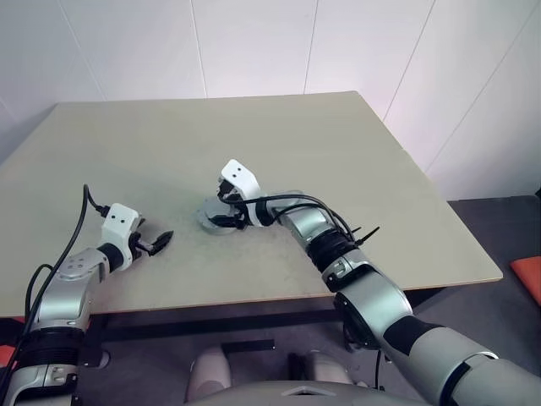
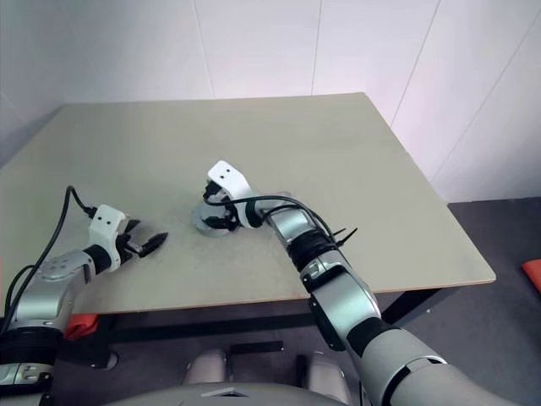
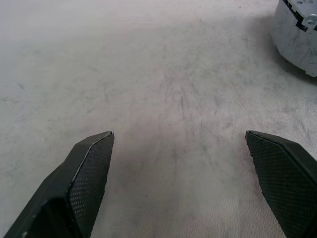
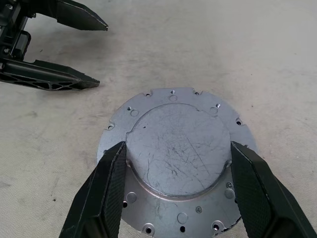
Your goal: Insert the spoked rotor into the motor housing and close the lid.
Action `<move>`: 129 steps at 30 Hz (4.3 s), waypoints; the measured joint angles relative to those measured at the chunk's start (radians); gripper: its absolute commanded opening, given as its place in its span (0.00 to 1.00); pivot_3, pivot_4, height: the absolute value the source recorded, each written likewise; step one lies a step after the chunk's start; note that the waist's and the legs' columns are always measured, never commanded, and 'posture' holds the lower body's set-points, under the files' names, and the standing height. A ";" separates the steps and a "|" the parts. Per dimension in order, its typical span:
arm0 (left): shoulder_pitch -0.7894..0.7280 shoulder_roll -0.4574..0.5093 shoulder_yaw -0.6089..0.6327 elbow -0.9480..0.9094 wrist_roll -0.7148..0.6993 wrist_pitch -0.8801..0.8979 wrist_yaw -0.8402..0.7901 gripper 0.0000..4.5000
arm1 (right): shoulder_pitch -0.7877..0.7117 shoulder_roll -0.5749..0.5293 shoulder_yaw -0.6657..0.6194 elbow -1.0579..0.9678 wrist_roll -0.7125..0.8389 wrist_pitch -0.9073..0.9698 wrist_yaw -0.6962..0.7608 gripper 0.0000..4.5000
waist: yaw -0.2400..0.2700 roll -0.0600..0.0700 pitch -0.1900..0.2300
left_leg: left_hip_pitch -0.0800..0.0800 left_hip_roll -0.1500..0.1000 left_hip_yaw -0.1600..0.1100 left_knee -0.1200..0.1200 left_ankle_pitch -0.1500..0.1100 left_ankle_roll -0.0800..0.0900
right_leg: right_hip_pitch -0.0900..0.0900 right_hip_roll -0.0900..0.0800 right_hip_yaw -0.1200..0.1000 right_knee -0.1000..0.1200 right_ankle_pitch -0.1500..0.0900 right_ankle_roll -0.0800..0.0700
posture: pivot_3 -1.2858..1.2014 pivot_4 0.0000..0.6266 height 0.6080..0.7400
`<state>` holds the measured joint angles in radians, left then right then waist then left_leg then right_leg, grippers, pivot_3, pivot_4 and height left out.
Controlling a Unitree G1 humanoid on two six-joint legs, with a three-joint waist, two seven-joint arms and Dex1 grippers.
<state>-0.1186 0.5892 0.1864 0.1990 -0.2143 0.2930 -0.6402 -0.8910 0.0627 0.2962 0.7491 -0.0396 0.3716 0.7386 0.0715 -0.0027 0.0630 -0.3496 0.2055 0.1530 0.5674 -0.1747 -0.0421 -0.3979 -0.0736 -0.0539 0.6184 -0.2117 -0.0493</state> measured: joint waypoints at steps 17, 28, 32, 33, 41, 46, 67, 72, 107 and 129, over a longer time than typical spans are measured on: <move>0.000 -0.003 -0.002 0.000 0.002 -0.001 0.002 1.00 | 0.030 -0.040 0.013 -0.059 0.001 -0.012 0.028 0.68 | -0.001 0.000 0.000 | -0.003 0.000 0.000 -0.001 0.000 0.000 | -0.003 0.000 0.000 -0.001 0.000 0.000 | 0.52 0.00 1.00; -0.001 -0.005 -0.004 -0.002 0.003 -0.001 0.002 1.00 | 0.036 -0.048 0.030 -0.064 -0.008 -0.023 0.033 0.68 | -0.001 -0.001 0.000 | -0.002 0.000 0.000 -0.001 0.000 0.000 | -0.003 0.000 0.000 0.000 0.000 0.000 | 0.52 0.00 1.00; -0.001 -0.007 -0.004 -0.003 0.005 -0.001 0.003 1.00 | 0.035 -0.037 0.012 -0.056 0.004 -0.009 0.022 0.68 | -0.001 -0.001 0.000 | -0.002 0.000 0.000 0.000 0.000 0.000 | -0.003 0.000 0.000 0.000 0.000 -0.001 | 0.52 0.00 1.00; -0.001 -0.007 -0.004 -0.004 0.005 -0.001 0.003 1.00 | 0.034 -0.034 0.002 -0.056 0.008 -0.001 0.022 0.68 | -0.001 -0.001 0.000 | -0.002 0.000 0.000 0.000 0.000 0.000 | -0.003 0.000 0.000 0.000 0.000 -0.001 | 0.52 0.00 1.00; 0.001 -0.009 -0.004 -0.005 0.006 -0.001 0.003 1.00 | 0.024 -0.034 -0.027 -0.056 0.041 0.044 0.036 0.68 | -0.001 -0.001 0.000 | -0.002 0.000 0.000 0.000 0.000 0.000 | -0.003 0.000 0.000 0.000 0.000 -0.001 | 0.52 0.00 1.00; 0.001 -0.011 -0.004 -0.006 0.007 -0.001 0.004 1.00 | 0.023 -0.034 -0.008 -0.046 0.020 0.025 0.023 0.68 | -0.001 -0.001 0.000 | -0.002 0.000 0.000 0.000 0.000 0.000 | -0.002 0.000 0.000 0.000 0.000 -0.001 | 0.52 0.00 1.00; 0.008 -0.014 -0.004 -0.010 0.012 -0.001 0.004 1.00 | -0.008 -0.015 -0.015 0.031 0.004 -0.012 0.005 0.68 | -0.003 -0.001 0.000 | 0.001 0.000 0.000 0.001 0.000 0.000 | -0.001 0.000 0.000 0.002 0.000 0.000 | 0.52 0.00 1.00; 0.011 -0.014 -0.004 -0.011 0.014 -0.001 0.003 1.00 | -0.019 -0.011 -0.015 0.054 0.003 -0.017 -0.015 0.68 | -0.002 0.000 0.000 | 0.002 0.000 0.000 0.002 0.000 0.000 | -0.001 0.000 0.000 0.004 -0.003 0.005 | 0.52 0.00 1.00; -0.172 -0.283 0.016 -0.120 -0.268 0.286 0.111 0.48 | -0.021 -0.036 0.022 0.081 -0.023 -0.086 -0.023 0.68 | 0.006 0.001 0.001 | 0.005 0.000 -0.002 0.004 0.000 0.000 | 0.006 0.000 0.000 0.002 -0.004 0.006 | 0.52 0.00 1.00; -0.193 -0.282 -0.019 -0.067 -0.250 0.347 0.163 0.00 | -0.012 -0.046 0.006 0.075 -0.018 -0.073 -0.027 0.99 | 0.008 0.006 -0.001 | 0.005 -0.001 -0.002 0.001 0.000 0.000 | 0.009 0.000 0.000 -0.005 -0.004 0.007 | 0.52 0.00 1.00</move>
<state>-0.3116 0.3073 0.1674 0.1325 -0.4644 0.6405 -0.4771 -0.9035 0.0168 0.3026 0.8246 -0.0577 0.2987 0.7120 0.0794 0.0031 0.0621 -0.3442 0.2047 0.1506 0.5689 -0.1746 -0.0423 -0.3893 -0.0736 -0.0539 0.6138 -0.2157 -0.0424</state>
